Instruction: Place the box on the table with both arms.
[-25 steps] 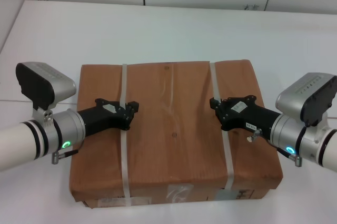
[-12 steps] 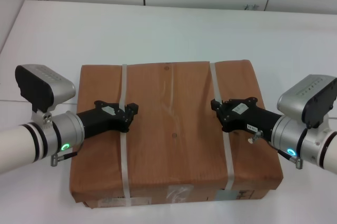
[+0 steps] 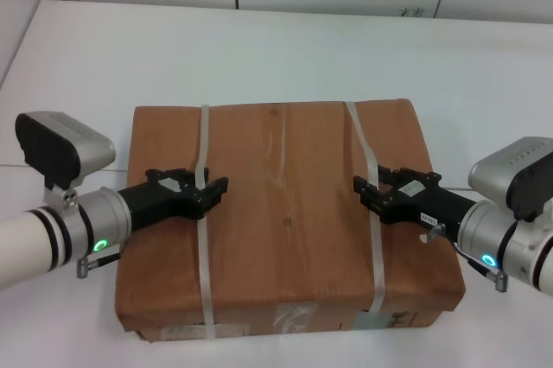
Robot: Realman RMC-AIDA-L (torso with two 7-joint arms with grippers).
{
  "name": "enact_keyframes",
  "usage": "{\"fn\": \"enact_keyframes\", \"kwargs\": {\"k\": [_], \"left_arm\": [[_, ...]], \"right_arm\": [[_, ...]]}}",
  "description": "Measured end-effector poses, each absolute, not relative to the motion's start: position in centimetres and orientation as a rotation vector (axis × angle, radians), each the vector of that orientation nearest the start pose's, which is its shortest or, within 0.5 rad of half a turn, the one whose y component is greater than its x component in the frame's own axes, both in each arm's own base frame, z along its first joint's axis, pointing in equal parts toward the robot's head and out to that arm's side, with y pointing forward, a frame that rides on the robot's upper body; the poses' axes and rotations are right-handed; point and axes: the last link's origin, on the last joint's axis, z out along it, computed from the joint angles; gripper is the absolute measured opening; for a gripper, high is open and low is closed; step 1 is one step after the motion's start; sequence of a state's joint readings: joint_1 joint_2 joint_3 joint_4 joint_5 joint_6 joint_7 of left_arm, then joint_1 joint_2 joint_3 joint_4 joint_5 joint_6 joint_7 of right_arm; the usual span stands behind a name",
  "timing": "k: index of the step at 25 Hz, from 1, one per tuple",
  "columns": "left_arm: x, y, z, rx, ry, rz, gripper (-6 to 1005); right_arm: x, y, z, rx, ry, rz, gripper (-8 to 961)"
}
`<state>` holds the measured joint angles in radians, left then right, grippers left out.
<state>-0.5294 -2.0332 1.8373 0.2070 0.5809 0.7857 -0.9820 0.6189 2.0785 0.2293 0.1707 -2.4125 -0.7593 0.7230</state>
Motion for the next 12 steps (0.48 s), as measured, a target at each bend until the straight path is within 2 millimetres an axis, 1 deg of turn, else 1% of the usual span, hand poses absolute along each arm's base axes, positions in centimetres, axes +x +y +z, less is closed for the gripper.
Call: {"fn": "enact_keyframes", "kwargs": {"k": [1, 7, 12], "left_arm": [[-32.1, 33.4, -8.5, -2.311, -0.909, -0.434, 156], [-32.2, 33.4, -8.4, -2.305, -0.913, -0.428, 346], [-32.9, 33.5, -8.3, -2.281, -0.930, -0.386, 582]], "right_arm": [[29.8, 32.6, -12.2, -2.296, 0.913, 0.469, 318], [30.2, 32.6, -11.9, -2.267, 0.927, 0.471, 452], [31.0, 32.6, -11.3, -2.212, 0.946, 0.478, 563]]}}
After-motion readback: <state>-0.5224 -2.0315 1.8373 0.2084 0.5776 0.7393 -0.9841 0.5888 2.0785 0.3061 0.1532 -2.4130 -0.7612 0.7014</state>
